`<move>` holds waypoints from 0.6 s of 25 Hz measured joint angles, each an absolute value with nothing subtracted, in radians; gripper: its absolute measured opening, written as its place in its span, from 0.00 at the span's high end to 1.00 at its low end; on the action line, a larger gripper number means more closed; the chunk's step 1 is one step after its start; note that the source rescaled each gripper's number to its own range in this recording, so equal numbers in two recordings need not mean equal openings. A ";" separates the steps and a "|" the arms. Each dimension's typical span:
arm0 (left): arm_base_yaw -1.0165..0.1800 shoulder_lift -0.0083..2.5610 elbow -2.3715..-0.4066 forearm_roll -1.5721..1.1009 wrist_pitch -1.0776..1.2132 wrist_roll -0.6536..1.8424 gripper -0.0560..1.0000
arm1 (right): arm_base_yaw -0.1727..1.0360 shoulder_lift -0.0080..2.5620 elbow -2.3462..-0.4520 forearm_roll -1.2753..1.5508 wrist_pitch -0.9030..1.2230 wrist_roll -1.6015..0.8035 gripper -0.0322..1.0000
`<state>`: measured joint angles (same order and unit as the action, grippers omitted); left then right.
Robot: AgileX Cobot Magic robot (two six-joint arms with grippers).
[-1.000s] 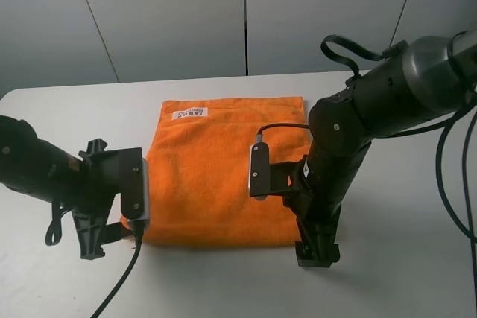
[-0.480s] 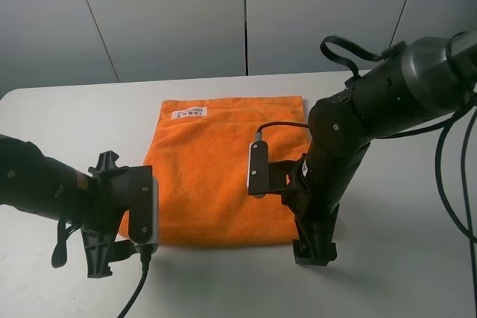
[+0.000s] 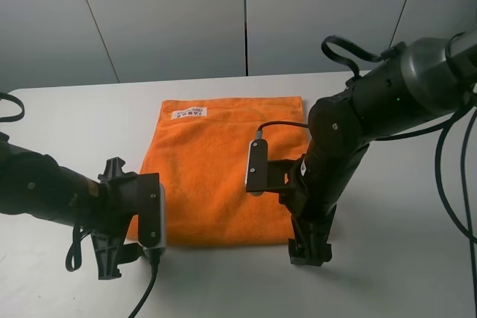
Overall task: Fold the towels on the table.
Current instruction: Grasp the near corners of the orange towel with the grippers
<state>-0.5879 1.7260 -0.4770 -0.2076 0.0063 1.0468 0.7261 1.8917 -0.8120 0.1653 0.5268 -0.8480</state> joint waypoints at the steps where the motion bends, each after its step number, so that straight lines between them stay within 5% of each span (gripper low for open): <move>1: -0.588 1.726 -0.477 -0.208 0.000 1.047 0.02 | 0.726 1.892 -0.812 0.166 0.527 -0.848 0.00; 15: -0.588 1.726 -0.481 -0.092 0.025 1.039 0.02 | 0.726 1.892 -0.812 0.168 0.527 -0.848 0.00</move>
<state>-0.5879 1.7260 -0.4808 -0.0923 0.0249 1.0390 0.7261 1.8917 -0.8120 0.1679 0.5268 -0.8480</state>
